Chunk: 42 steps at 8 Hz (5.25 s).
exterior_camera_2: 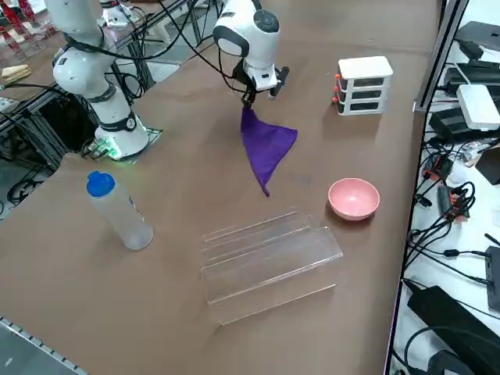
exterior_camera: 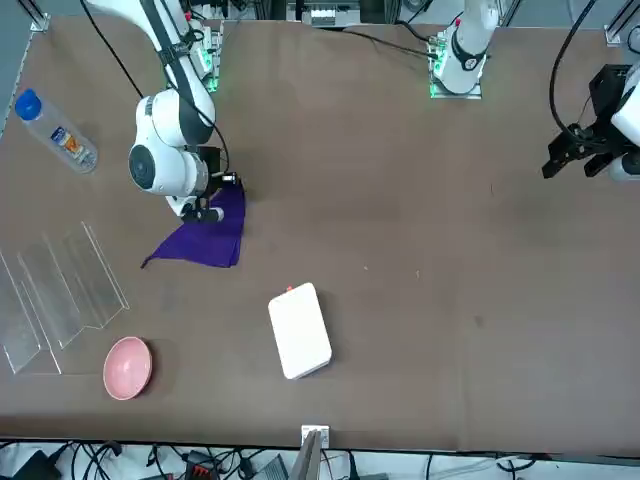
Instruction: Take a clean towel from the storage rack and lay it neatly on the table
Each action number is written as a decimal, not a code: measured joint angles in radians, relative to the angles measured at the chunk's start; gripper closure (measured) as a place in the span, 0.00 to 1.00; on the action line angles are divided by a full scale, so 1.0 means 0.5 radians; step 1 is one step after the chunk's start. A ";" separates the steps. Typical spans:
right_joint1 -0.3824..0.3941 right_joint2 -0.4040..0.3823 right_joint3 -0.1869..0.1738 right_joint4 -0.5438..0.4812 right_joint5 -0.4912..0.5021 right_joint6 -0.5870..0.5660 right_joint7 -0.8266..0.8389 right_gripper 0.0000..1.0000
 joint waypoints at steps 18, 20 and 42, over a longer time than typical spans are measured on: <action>0.107 0.888 -0.094 1.079 -0.861 0.126 1.692 0.44; 0.107 0.890 -0.095 1.079 -0.862 0.127 1.694 0.50; 0.027 0.420 -0.135 0.551 -1.049 -0.853 1.170 0.98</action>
